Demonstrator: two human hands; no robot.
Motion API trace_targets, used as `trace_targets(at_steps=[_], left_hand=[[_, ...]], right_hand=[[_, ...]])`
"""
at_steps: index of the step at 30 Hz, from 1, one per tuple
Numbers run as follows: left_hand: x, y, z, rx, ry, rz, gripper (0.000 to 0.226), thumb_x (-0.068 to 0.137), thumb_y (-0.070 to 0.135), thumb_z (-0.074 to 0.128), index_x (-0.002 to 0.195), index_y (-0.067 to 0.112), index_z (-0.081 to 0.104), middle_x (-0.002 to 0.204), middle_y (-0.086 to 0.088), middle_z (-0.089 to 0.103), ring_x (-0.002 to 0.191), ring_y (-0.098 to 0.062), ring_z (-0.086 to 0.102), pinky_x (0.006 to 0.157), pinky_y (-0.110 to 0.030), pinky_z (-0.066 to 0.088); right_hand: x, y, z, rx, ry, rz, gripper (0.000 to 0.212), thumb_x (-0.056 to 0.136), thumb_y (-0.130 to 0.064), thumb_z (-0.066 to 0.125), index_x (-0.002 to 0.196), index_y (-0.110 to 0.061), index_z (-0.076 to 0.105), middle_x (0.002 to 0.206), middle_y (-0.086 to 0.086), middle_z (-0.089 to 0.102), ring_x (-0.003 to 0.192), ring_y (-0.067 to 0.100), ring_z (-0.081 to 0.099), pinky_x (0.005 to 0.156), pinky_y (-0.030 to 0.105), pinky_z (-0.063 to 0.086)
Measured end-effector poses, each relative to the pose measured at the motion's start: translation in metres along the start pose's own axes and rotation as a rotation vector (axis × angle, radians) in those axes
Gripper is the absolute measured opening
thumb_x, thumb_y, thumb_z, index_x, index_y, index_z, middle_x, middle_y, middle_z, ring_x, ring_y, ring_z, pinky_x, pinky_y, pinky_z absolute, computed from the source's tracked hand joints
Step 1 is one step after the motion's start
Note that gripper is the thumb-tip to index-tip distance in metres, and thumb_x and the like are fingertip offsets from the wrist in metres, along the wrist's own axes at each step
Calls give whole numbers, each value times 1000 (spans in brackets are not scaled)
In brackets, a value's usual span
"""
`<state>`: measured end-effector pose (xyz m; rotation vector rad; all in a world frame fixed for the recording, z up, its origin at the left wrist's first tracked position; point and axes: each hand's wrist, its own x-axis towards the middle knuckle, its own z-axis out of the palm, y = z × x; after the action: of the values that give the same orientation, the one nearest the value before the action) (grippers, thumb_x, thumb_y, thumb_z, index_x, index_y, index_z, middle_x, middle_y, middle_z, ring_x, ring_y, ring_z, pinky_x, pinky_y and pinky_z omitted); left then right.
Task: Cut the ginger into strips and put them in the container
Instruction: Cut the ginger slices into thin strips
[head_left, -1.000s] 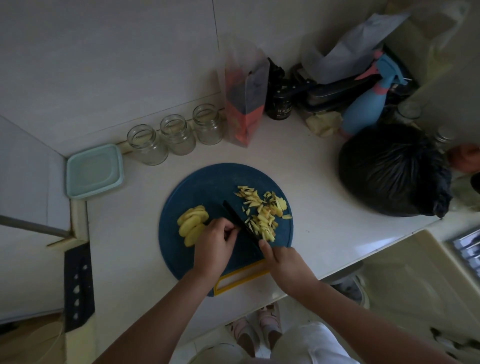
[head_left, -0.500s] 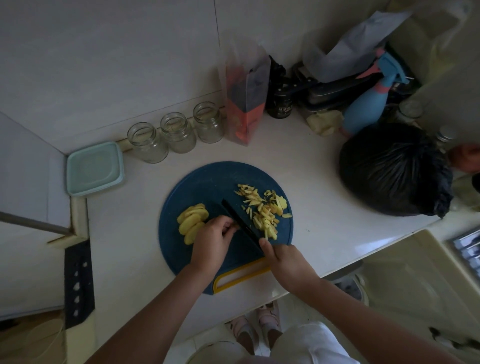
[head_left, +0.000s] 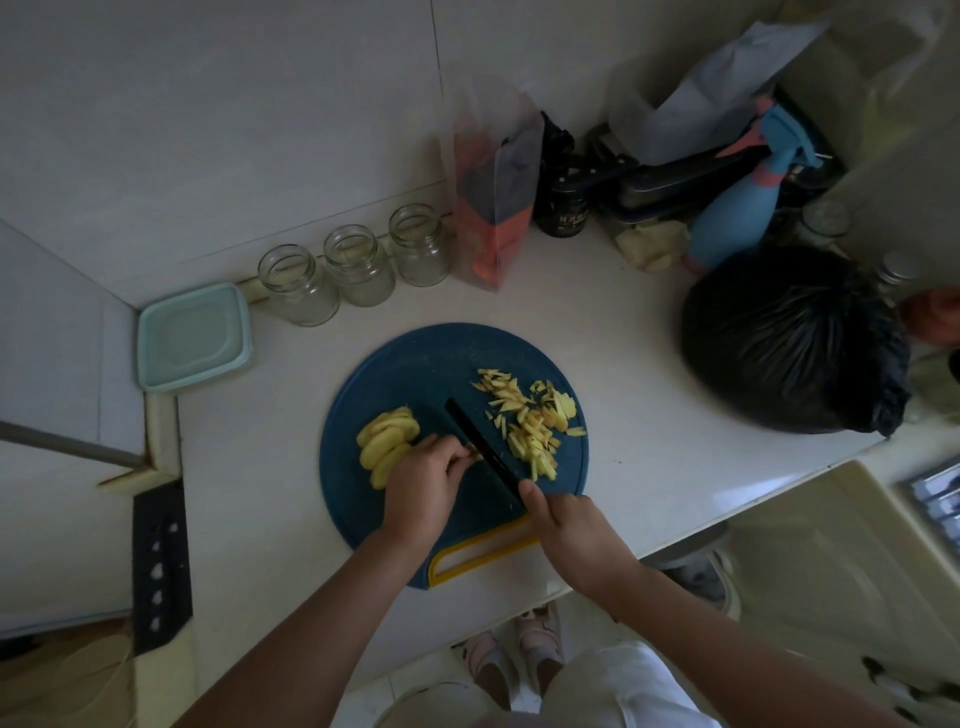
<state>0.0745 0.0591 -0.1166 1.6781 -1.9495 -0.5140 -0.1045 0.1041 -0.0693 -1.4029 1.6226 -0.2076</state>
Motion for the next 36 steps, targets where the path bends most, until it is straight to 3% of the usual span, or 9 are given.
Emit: trace_targets(at_steps=[15, 23, 30, 36], left_hand=[[7, -5, -3, 33, -52, 100, 22, 69, 5, 81, 65, 11, 60, 64, -1, 60, 52, -14, 57, 46, -20, 37], [7, -10, -1, 2, -65, 98, 23, 69, 1, 79, 64, 10, 59, 63, -2, 61, 54, -13, 58, 51, -14, 35], [5, -10, -2, -67, -71, 82, 17, 67, 4, 82, 68, 8, 66, 67, -2, 67, 58, -5, 60, 54, -9, 41], [2, -11, -7, -51, -65, 122, 12, 72, 3, 78, 69, 7, 68, 65, -2, 63, 55, -8, 58, 51, -13, 41]], right_hand=[[3, -2, -1, -32, -49, -5, 56, 100, -50, 26, 57, -14, 30, 53, 1, 34, 49, 14, 33, 54, 26, 30], [22, -18, 18, -79, -20, 22, 59, 99, -53, 22, 57, -15, 40, 55, 2, 44, 52, 17, 44, 64, 36, 43], [26, -15, 10, 156, 15, 108, 60, 98, -56, 25, 61, -12, 46, 58, 3, 48, 50, 16, 49, 54, 30, 43], [16, -6, 3, 153, -22, 84, 63, 93, -61, 26, 66, -9, 47, 58, 7, 47, 50, 18, 46, 53, 34, 42]])
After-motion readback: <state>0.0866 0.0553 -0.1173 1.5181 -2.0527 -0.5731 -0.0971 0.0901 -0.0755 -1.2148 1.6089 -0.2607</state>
